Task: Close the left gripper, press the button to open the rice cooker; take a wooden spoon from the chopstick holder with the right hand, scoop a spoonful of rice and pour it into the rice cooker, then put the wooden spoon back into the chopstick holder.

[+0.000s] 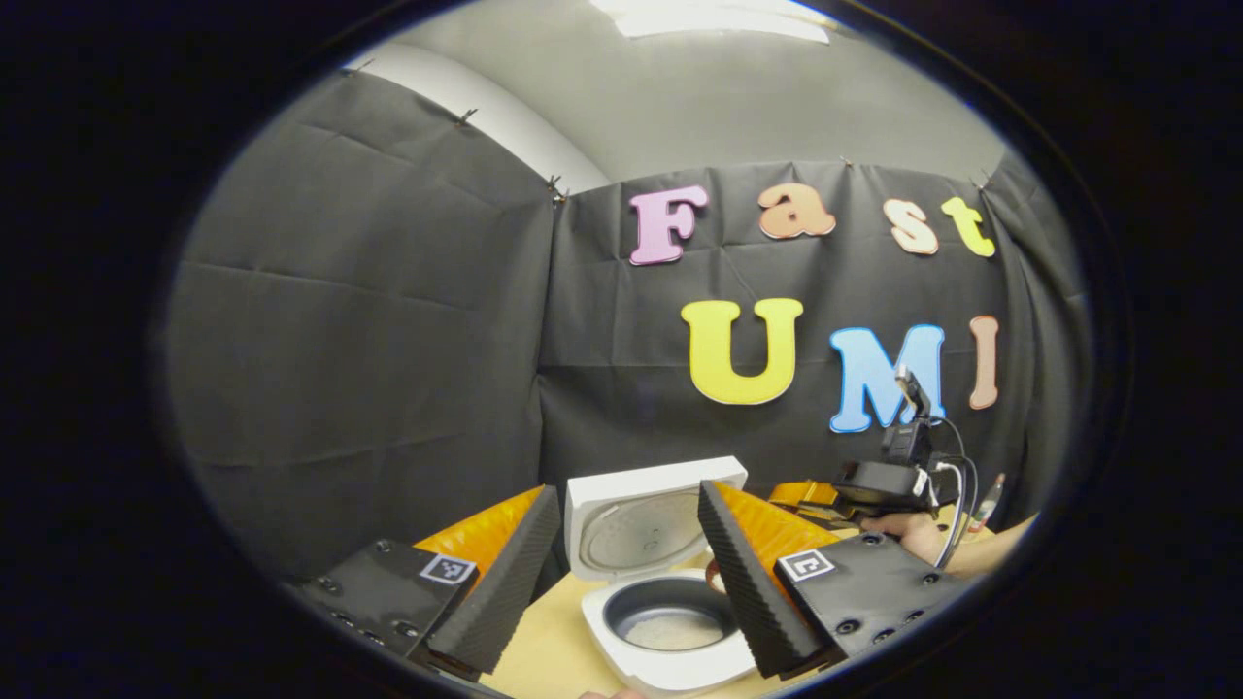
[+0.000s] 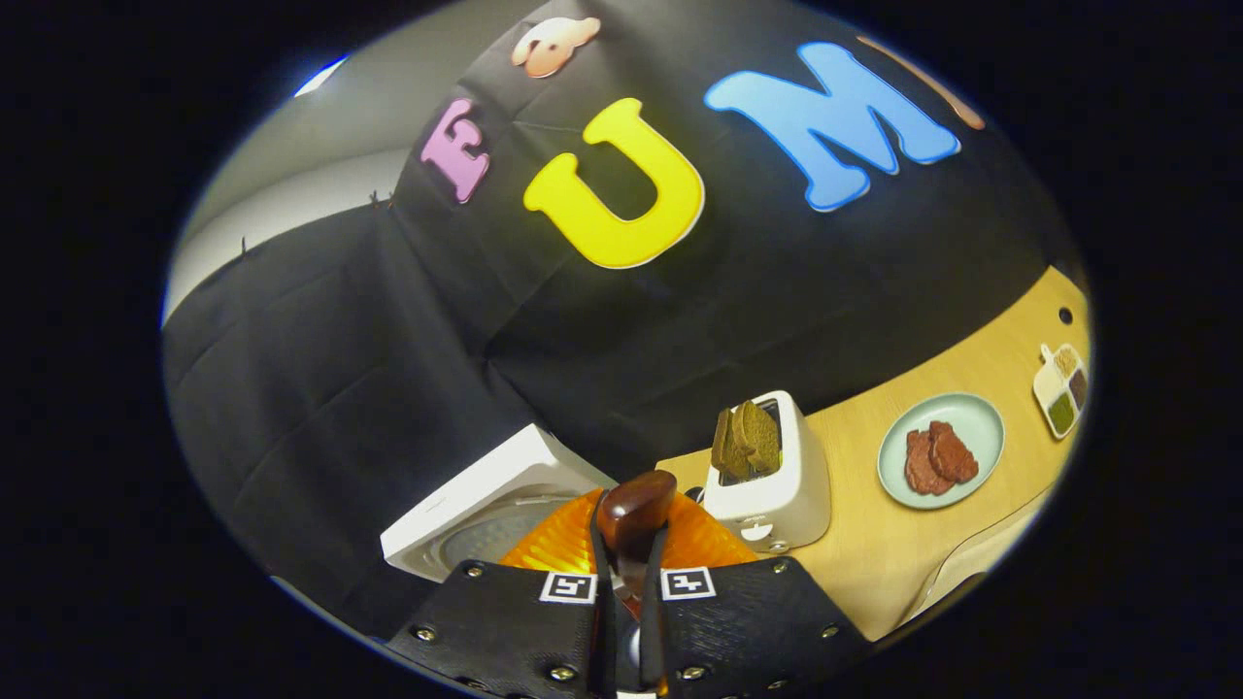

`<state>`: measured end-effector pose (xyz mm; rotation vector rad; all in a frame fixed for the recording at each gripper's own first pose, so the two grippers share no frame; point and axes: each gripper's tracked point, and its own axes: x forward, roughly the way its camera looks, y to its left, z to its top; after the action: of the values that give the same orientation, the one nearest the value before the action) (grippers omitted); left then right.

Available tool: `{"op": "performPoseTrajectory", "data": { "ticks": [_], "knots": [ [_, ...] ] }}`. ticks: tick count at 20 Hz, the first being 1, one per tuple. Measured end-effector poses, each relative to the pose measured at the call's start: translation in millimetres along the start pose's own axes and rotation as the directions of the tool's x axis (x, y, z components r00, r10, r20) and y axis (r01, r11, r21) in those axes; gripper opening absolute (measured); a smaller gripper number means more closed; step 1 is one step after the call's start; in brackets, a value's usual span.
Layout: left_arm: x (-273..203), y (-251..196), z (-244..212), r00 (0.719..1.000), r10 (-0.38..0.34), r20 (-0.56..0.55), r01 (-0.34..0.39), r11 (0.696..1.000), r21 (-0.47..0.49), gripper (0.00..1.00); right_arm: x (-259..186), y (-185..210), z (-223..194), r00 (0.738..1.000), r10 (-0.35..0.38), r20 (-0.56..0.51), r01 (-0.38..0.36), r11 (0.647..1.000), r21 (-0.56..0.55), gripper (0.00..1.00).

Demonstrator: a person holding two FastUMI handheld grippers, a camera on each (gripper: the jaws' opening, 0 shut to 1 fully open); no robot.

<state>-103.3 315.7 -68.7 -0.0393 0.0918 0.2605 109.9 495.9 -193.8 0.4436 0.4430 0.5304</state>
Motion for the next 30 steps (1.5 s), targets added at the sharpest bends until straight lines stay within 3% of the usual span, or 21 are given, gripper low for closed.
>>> {"op": "performPoseTrajectory", "data": {
  "ticks": [6,9,11,14,21,30],
  "knots": [
    [12,-8,13,0.998,-0.059,0.030,0.059,0.998,0.007,0.97,4,30,-19,0.998,0.055,-0.036,-0.061,0.980,-0.187,0.10],
    [14,4,17,0.998,-0.046,0.042,0.046,0.999,0.003,1.00,4,38,-25,0.996,0.073,-0.049,-0.083,0.965,-0.248,0.10],
    [13,7,18,0.998,-0.035,0.046,0.035,0.999,-0.012,0.94,4,45,-26,0.995,0.086,-0.051,-0.097,0.955,-0.280,0.10],
    [11,10,10,0.999,-0.025,0.038,0.026,1.000,-0.012,0.97,5,54,-28,0.993,0.103,-0.054,-0.116,0.935,-0.335,0.10],
    [9,17,7,0.999,0.003,0.039,-0.003,1.000,0.002,1.00,-5,75,-26,0.985,0.163,-0.060,-0.172,0.868,-0.465,0.10],
    [12,23,-12,0.999,0.047,0.015,-0.047,0.999,0.014,0.96,-23,103,-14,0.961,0.270,-0.058,-0.247,0.748,-0.615,0.10]
  ]
}}
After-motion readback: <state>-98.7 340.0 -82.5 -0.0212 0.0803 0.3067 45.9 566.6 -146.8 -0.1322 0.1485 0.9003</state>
